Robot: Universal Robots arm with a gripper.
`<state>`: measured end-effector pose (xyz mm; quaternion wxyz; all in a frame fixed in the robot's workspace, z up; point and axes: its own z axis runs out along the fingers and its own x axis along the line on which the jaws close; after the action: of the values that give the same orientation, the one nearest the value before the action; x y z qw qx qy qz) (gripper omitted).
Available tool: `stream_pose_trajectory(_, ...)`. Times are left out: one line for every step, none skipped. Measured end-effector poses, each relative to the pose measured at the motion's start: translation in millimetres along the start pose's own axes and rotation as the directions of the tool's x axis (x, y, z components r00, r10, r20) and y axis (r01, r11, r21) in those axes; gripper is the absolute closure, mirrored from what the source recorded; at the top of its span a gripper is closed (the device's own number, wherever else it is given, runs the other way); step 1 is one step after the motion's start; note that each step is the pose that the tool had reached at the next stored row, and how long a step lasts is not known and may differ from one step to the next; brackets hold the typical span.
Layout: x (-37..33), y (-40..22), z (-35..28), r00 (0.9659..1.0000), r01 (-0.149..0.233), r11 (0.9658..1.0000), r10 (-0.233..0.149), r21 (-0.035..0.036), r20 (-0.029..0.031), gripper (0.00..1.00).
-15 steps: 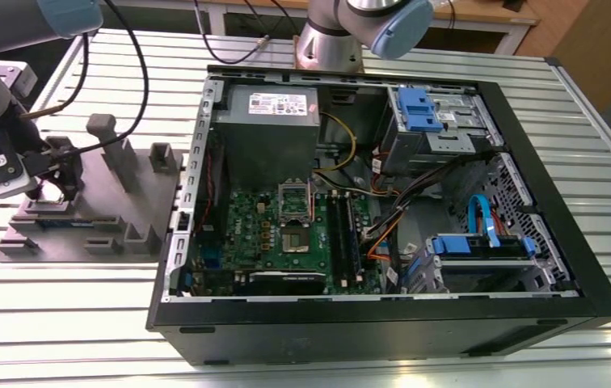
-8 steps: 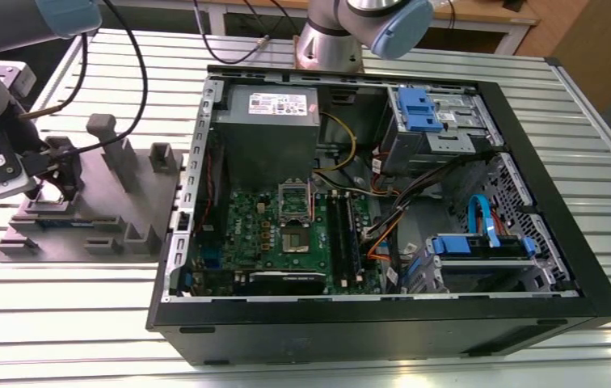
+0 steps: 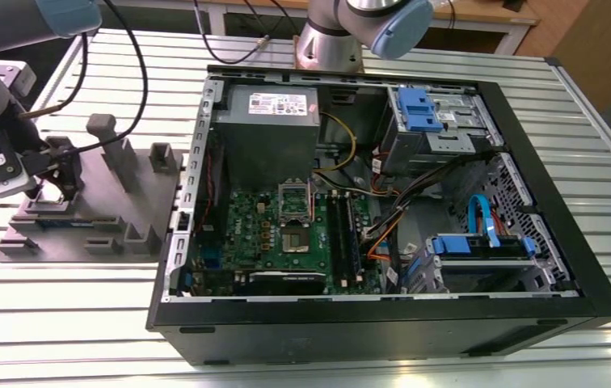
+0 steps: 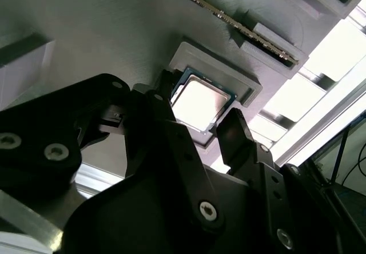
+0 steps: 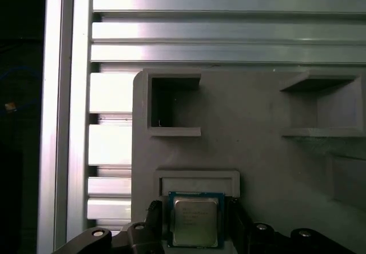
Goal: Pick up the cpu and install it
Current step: 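Pick up the cpu and move it towards the insertion slot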
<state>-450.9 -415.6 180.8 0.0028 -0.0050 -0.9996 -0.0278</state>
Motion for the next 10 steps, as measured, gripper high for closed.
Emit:
stream_pose_trajectory(0.1,0.0,-0.1,1.0,0.0,1.0,0.0,0.0001,-0.0002,0.42)
stream_pose_trajectory(0.3,0.1,-0.1,1.0,0.0,1.0,0.0,0.0,-0.0001,0.42)
stream_pose_trajectory(0.6,0.1,-0.1,1.0,0.0,1.0,0.0,0.0001,-0.0002,0.42)
stream_pose_trajectory(0.9,0.1,-0.1,1.0,0.0,1.0,0.0,0.0001,-0.0001,0.42)
stream_pose_trajectory(1.0,0.1,-0.1,1.0,0.0,1.0,0.0,0.0,0.0,0.42)
stream_pose_trajectory(1.0,0.1,-0.1,1.0,0.0,1.0,0.0,0.0,0.0,0.42)
stream_pose_trajectory(1.0,0.1,0.0,1.0,0.0,1.0,0.0,0.0,0.0001,0.42)
stream_pose_trajectory(1.0,0.1,0.0,1.0,0.0,1.0,0.0,-0.0001,0.0,0.42)
stream_pose_trajectory(1.0,0.1,0.0,1.0,0.0,1.0,0.0,0.0,-0.0001,0.42)
stream_pose_trajectory(1.0,0.1,0.1,1.0,0.0,1.0,0.0,0.0,-0.0001,0.42)
